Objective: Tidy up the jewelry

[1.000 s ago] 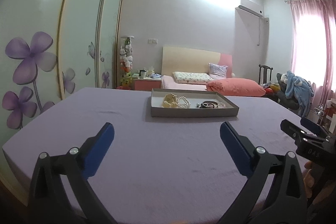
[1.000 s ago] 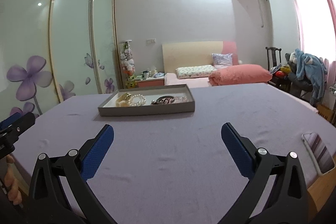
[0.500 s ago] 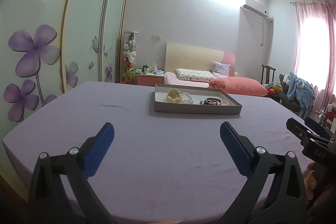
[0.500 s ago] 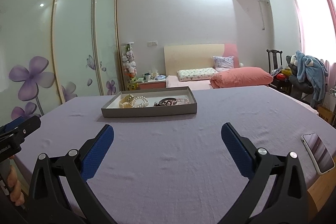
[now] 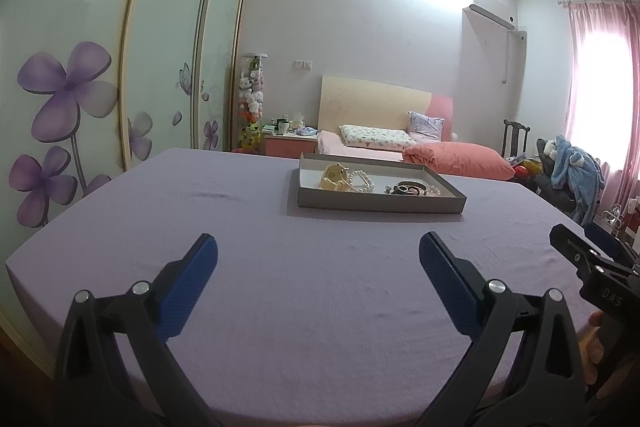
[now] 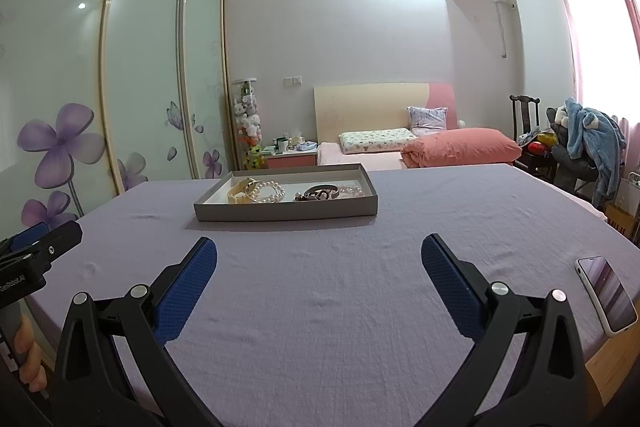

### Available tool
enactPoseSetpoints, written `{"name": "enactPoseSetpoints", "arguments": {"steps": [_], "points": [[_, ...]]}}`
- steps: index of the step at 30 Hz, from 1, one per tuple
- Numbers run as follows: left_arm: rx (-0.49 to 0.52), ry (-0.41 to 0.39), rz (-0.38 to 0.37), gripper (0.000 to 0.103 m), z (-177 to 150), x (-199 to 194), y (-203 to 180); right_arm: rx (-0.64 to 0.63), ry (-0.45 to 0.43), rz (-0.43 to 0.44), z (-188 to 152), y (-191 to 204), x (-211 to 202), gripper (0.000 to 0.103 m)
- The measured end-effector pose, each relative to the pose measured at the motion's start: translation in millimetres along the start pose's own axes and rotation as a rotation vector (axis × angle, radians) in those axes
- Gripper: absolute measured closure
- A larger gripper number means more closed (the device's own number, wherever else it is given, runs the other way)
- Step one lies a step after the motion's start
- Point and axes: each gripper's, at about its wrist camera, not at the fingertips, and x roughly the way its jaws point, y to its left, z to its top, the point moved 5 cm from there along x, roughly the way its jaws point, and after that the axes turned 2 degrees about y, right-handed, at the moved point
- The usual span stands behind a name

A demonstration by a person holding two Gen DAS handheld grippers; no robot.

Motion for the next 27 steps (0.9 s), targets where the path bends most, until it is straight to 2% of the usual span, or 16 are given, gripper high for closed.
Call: {"name": "enactPoseSetpoints", "arguments": {"steps": [27], "points": [[0.008, 0.001, -0.016, 0.004, -4, -5, -10, -0.002, 0.003, 0.003, -1, 3, 0, 0.002]]}}
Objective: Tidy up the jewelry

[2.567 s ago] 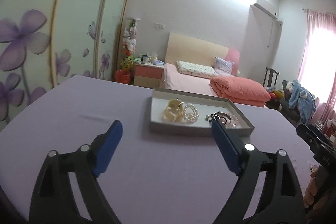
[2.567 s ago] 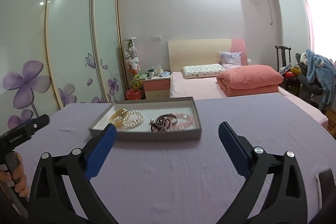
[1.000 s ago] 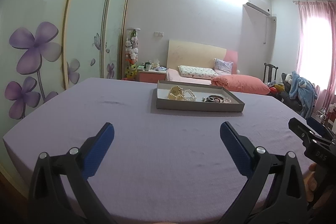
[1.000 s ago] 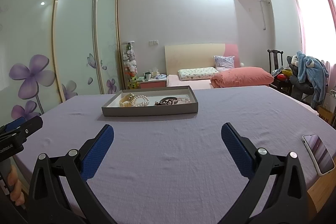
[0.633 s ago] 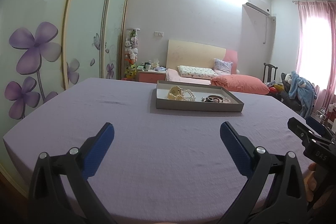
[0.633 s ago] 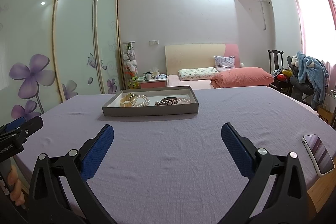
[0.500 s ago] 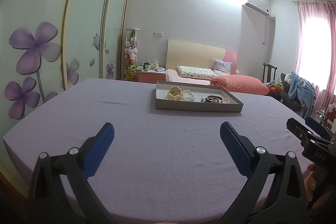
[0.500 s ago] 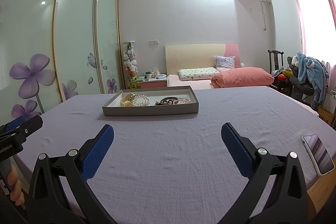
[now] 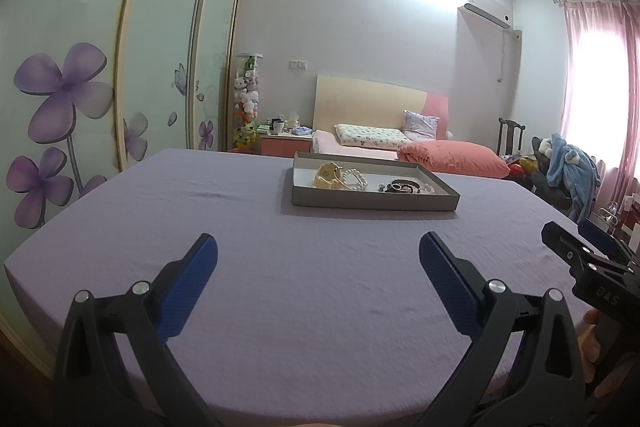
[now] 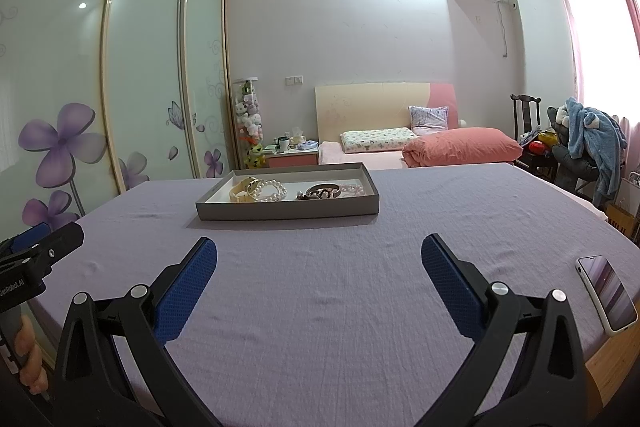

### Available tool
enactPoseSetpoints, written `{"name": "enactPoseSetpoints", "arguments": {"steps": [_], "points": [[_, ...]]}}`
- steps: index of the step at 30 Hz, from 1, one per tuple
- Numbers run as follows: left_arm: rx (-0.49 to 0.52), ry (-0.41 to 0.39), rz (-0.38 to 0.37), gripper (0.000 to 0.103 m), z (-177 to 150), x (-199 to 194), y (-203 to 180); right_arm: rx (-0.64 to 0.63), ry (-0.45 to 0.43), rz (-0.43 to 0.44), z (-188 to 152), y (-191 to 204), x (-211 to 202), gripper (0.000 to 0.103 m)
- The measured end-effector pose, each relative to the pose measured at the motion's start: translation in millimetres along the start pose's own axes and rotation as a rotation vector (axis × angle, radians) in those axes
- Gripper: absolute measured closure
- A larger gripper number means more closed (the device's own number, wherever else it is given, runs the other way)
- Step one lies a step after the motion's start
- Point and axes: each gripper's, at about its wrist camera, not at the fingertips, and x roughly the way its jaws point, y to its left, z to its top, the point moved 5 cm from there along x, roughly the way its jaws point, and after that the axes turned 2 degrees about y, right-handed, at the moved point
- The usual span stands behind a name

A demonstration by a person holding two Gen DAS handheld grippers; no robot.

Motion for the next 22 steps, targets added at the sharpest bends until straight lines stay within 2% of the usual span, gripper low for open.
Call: {"name": "enactPoseSetpoints", "arguments": {"steps": [22], "points": [[-0.005, -0.01, -0.009, 0.004, -0.4, -1.4, -1.5, 0.008, 0.005, 0.002, -4.5, 2.2, -1.8, 0.002]]}}
